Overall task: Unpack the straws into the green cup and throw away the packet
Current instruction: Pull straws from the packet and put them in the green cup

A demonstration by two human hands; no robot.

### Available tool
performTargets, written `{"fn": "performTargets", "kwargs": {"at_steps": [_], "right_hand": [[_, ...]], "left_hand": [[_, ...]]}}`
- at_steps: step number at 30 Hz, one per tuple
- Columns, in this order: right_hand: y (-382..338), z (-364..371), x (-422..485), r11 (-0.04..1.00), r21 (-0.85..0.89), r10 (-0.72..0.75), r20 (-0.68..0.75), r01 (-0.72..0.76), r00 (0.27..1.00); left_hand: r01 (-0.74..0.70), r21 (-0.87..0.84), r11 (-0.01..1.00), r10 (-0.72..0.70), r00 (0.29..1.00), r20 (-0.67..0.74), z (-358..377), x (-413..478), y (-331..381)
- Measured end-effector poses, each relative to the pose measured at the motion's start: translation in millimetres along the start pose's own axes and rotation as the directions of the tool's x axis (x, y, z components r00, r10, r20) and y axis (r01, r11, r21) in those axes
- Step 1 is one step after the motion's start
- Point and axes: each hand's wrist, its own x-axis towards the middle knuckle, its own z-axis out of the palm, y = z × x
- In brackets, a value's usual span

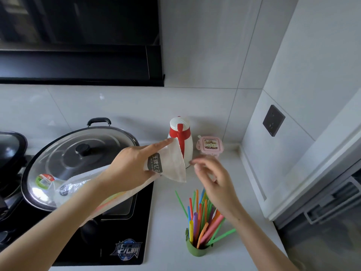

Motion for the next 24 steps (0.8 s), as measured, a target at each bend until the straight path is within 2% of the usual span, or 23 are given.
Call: {"fn": "performTargets", "kwargs": {"at_steps": [2, 4, 9, 12, 14, 17, 19, 21, 22, 24], "right_hand": [[-5, 6, 4, 1.0, -0.001, 0.01, 0.154, -0.01, 0.988], [-11, 10, 9, 1.0, 0.006, -0.005, 0.185, 0.004, 0.983], [-27, 12, 24, 0.99, 0.118, -0.062, -0.104, 0.074, 0.993], [-35, 11, 29, 0.995, 0.047, -0.079, -0.205, 0.09, 0.976], [-39, 11, 29, 0.995, -0.019, -0.101, -0.278, 0.1, 0.955], [-44, 10, 30, 0.998, 0.025, -0.039, -0.316, 0.05, 0.948], [-47, 7, 31, 0.987, 0.159, 0.076, -0.254, -0.036, 0.964], [-47, 2, 31, 0.926, 0.341, 0.217, -0.123, -0.164, 0.968], [-47, -2, 31, 0.895, 0.385, 0.267, -0.06, -0.224, 0.962], [-43, -8, 29, 0.877, 0.392, 0.314, -0.027, -0.279, 0.949]], "left_hand": [[0.047, -0.085, 0.995, -0.046, 0.999, 0.016, -11, 8, 5], [0.078, -0.193, 0.978, -0.065, 0.995, 0.072, -22, 15, 7], [0.239, -0.379, 0.894, -0.148, 0.956, 0.255, -36, 31, -6], [0.27, -0.396, 0.877, -0.179, 0.951, 0.252, -34, 29, -2], [0.242, -0.313, 0.918, -0.191, 0.964, 0.186, -27, 24, 5], [0.151, 0.026, 0.988, -0.152, 0.985, 0.079, -9, 15, 16], [0.112, 0.099, 0.989, -0.116, 0.993, 0.032, 4, 11, 16], [0.066, 0.112, 0.992, -0.064, 0.998, -0.019, 13, 10, 13], [0.046, 0.115, 0.992, -0.041, 0.998, -0.039, 17, 11, 11], [0.016, 0.136, 0.991, -0.008, 0.998, -0.059, 18, 14, 10]]}}
